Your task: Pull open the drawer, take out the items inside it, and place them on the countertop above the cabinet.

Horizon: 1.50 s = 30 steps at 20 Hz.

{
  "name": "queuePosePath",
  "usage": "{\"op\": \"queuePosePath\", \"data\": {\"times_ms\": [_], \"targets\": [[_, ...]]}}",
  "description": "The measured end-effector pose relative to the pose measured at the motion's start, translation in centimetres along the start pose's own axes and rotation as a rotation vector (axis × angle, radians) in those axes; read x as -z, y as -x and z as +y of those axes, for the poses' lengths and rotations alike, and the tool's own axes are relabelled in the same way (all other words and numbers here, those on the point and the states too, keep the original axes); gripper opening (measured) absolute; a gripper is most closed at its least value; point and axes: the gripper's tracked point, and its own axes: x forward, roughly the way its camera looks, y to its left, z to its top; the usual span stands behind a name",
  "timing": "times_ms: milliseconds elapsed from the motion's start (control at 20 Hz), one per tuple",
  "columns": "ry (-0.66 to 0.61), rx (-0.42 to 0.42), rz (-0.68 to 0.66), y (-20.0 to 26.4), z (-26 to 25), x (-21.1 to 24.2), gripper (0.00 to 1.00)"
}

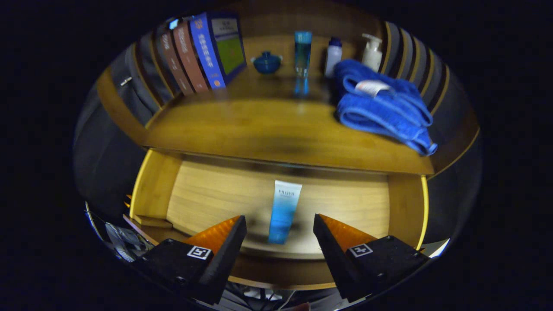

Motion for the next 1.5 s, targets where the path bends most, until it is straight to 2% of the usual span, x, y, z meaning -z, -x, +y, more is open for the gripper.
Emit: {"op": "queuePosePath", "data": {"times_ms": [200,350,400,500,600,700,900,1500], "targets": [[-0.029,0.045,0.136,-3.6,-0.5,1.1,0.99],[-0.065,0.041,0.183,-5.0,-0.7,1.4,0.75],[-0.091,0.014,0.211,-5.8,-0.1,2.0,0.67],[-0.083,0.019,0.208,-6.2,-0.1,1.5,0.51],[0.007,0.004,0.171,-6.2,-0.1,0.9,0.39],[-0.003,-0.020,0.156,-5.7,0.1,0.7,0.31],[-0.022,-0.064,0.075,-3.2,0.0,-0.9,0.31],[-0.018,-0.194,-0.014,8.4,2.2,-1.5,0.31]]}}
